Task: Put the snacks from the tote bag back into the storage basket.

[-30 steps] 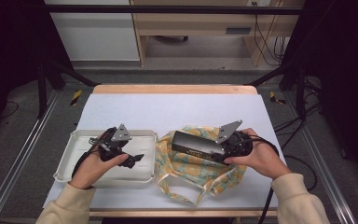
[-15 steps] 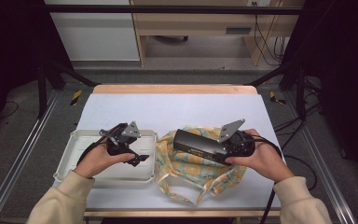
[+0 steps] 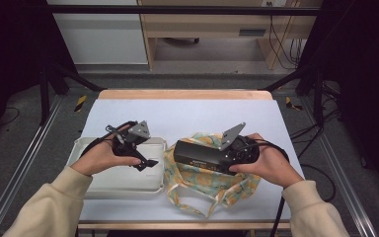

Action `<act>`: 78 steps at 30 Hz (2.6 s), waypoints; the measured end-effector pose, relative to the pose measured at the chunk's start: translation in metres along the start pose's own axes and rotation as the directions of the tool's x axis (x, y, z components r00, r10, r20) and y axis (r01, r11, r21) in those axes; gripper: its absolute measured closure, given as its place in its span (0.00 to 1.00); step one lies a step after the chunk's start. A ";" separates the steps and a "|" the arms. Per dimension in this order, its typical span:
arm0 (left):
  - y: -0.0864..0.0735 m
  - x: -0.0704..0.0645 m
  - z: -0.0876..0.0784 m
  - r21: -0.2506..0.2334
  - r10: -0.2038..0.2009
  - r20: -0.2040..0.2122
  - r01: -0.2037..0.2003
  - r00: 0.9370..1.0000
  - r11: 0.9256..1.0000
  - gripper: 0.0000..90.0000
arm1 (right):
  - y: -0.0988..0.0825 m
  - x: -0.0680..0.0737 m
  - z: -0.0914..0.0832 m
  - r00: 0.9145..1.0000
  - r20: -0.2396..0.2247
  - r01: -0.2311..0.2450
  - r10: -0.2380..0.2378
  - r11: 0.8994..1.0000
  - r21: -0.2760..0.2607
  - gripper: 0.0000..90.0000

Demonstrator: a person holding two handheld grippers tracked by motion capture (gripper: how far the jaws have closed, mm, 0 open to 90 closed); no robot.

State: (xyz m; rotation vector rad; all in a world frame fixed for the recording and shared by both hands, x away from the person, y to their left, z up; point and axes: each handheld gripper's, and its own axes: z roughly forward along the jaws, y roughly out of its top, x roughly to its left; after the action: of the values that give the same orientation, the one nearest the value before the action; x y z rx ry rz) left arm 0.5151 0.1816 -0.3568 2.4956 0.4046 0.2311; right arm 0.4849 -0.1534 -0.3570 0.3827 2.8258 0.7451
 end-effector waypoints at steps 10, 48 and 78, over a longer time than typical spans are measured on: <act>0.011 0.001 -0.017 -0.038 0.030 0.004 -0.030 1.000 0.999 0.08 | 0.011 0.005 -0.001 1.000 0.003 0.003 -0.003 1.000 -0.001 0.48; 0.038 -0.029 -0.019 0.159 0.295 0.077 -0.304 0.952 0.939 0.11 | 0.066 0.020 0.014 0.992 -0.095 0.084 -0.081 0.996 0.033 0.48; 0.039 -0.040 0.009 0.293 0.370 0.171 -0.406 0.913 0.866 0.45 | 0.080 0.028 0.023 0.981 -0.148 0.137 -0.129 0.989 0.048 0.48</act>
State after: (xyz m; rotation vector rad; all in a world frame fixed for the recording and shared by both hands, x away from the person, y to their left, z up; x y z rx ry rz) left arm 0.4895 0.1331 -0.3446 2.8836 -0.1288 0.1970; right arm 0.4800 -0.0674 -0.3391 0.1507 2.9776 0.6907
